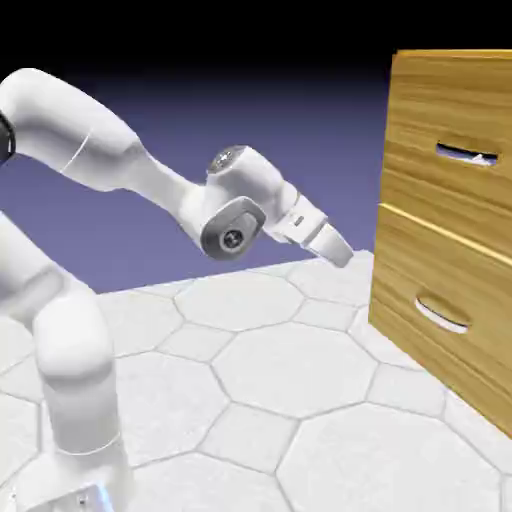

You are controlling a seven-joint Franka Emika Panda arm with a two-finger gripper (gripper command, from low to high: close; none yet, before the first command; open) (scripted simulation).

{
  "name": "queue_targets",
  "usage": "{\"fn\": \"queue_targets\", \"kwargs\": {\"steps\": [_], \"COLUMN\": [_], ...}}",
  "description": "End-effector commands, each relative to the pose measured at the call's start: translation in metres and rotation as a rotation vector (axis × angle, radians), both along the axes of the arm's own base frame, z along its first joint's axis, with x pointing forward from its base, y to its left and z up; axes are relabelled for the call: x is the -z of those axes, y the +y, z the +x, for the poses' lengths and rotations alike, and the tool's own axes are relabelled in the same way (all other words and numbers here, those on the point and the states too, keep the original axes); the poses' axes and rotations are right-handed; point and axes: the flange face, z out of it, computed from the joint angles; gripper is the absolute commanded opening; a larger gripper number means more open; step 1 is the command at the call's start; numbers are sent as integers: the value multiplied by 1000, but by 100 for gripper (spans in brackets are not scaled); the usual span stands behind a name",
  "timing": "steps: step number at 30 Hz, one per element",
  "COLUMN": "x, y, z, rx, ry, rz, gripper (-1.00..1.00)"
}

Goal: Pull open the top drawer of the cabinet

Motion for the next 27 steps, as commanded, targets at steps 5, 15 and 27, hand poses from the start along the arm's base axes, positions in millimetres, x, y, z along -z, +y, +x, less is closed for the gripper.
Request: {"fn": "queue_targets", "kwargs": {"steps": [5, 15, 27], "x": [-31, -79, -106], "y": [-15, -30, -30], "z": [14, 39, 70], "rx": [103, 262, 387], "ry": [-60, -177, -303], "rz": [60, 206, 430], "gripper": [0, 0, 0]}}
